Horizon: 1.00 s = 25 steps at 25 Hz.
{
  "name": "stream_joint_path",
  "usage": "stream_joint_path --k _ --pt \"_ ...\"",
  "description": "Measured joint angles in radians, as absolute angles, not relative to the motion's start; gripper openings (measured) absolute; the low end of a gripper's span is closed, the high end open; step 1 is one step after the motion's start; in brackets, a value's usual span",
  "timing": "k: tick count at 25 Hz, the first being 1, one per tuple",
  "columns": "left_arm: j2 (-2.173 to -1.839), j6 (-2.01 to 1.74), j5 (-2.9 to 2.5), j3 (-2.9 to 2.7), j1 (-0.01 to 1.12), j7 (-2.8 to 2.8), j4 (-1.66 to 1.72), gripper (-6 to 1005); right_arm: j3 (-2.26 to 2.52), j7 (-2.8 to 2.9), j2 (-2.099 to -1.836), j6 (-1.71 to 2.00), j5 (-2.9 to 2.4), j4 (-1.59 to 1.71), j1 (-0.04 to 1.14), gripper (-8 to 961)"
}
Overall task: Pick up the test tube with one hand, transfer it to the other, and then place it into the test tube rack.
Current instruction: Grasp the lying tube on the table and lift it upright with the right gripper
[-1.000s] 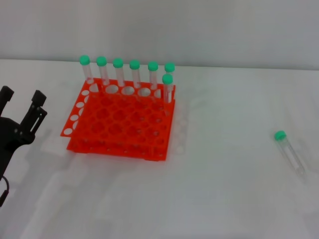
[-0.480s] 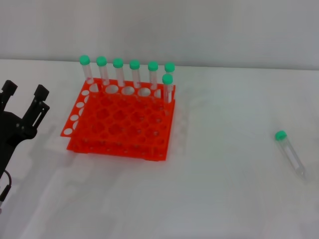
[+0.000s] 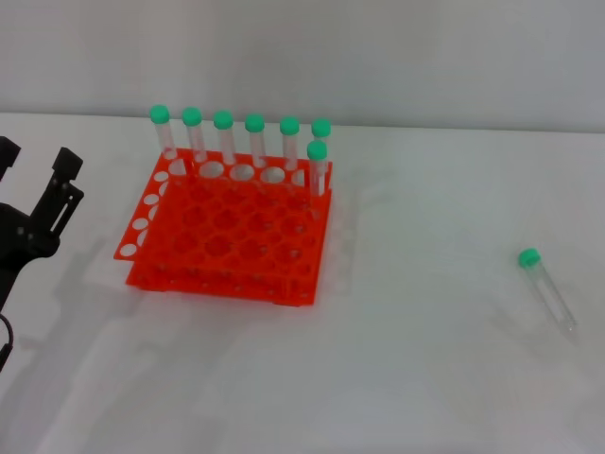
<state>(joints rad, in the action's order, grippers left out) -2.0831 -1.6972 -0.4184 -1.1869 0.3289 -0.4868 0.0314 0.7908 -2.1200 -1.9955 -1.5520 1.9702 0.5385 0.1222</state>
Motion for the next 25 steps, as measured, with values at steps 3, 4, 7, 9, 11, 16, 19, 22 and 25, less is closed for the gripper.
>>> stream_joint_path --k 3,4,7,9,11,16,19,22,25 --pt "-2.083 -1.693 -0.416 -1.186 0.329 -0.483 0.032 787 0.803 -1.890 -2.001 -1.510 1.847 0.708 0.112 856" --pt "-2.082 -1.692 -0.416 -1.185 0.329 -0.483 0.032 787 0.809 -1.804 -2.002 -1.488 1.797 0.765 0.113 856" --pt "-2.081 -1.692 -0.414 -1.183 0.326 -0.486 0.032 787 0.831 -1.564 -2.002 -1.417 1.639 0.949 0.130 856" --pt "-2.082 -1.692 -0.414 -1.182 0.321 -0.489 0.032 786 0.849 -1.433 -2.002 -1.382 1.540 1.058 0.146 855" --pt "-2.082 -1.691 -0.410 -1.181 0.317 -0.490 0.032 786 0.877 -1.313 -2.002 -1.344 1.459 1.147 0.161 855" --pt "-2.083 -1.682 -0.401 -1.180 0.320 -0.501 0.032 786 1.013 -0.934 -2.002 -1.256 1.113 1.441 0.212 854" --pt "-2.083 -1.674 -0.401 -1.180 0.325 -0.511 0.032 786 1.109 -0.727 -2.002 -1.260 0.882 1.582 0.253 852" --pt "-2.083 -1.671 -0.400 -1.180 0.325 -0.513 0.032 787 1.189 -0.576 -2.003 -1.302 0.718 1.664 0.293 851" --pt "-2.084 -1.669 -0.399 -1.179 0.322 -0.513 0.032 787 1.254 -0.464 -2.006 -1.392 0.592 1.705 0.353 850"
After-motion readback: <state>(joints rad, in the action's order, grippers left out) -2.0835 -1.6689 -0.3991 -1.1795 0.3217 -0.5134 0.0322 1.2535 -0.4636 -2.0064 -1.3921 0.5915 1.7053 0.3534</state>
